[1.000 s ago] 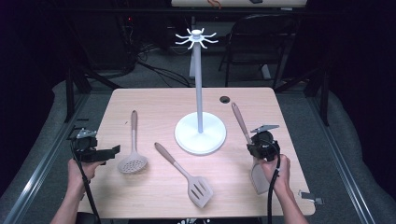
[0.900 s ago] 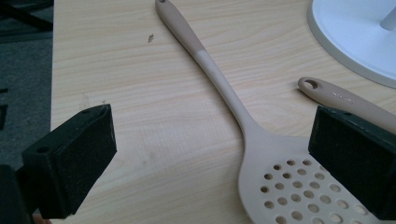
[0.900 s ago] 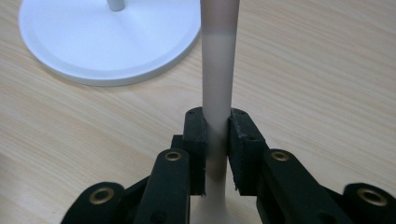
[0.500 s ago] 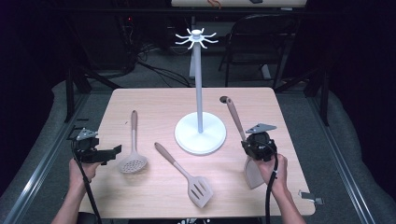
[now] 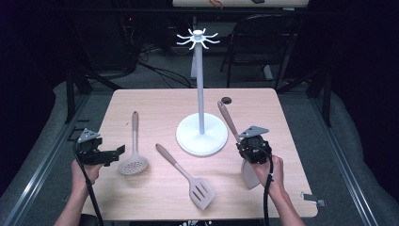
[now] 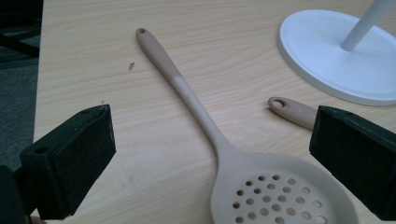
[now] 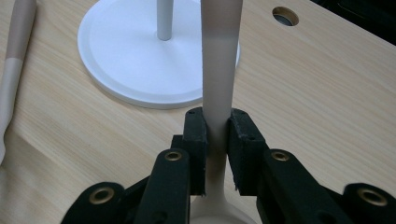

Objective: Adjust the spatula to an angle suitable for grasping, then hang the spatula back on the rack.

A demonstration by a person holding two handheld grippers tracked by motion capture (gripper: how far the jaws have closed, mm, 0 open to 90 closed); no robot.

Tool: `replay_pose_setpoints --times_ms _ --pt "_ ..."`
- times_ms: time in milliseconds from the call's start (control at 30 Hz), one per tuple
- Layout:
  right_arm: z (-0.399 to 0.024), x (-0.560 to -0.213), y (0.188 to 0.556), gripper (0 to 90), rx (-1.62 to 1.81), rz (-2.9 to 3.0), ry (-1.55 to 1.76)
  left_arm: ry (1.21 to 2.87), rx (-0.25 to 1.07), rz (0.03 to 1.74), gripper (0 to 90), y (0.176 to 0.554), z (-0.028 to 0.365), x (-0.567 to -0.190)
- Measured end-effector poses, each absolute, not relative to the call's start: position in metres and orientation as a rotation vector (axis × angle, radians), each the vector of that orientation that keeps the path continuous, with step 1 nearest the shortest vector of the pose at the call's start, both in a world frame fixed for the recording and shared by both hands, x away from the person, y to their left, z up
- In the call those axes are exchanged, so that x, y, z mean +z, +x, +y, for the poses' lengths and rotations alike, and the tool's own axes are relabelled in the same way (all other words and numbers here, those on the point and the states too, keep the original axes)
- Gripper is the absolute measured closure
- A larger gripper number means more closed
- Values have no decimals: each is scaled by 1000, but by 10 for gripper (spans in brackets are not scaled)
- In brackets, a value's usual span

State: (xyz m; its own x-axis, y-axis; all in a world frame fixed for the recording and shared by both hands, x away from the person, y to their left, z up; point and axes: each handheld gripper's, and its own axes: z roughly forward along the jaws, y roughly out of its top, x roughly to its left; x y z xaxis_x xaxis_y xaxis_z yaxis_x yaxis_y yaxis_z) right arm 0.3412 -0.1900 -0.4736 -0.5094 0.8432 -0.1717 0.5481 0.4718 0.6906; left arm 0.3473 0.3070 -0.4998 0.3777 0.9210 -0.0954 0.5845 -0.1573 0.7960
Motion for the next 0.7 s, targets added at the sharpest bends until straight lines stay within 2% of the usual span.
replay_pose_setpoints --times_ms 333,700 --pt "-176 -472 337 786 801 2242 1070 1866 517 1248 9 342 293 -493" --pt "-167 -468 336 787 813 2269 1016 1891 434 1122 17 340 254 -480"
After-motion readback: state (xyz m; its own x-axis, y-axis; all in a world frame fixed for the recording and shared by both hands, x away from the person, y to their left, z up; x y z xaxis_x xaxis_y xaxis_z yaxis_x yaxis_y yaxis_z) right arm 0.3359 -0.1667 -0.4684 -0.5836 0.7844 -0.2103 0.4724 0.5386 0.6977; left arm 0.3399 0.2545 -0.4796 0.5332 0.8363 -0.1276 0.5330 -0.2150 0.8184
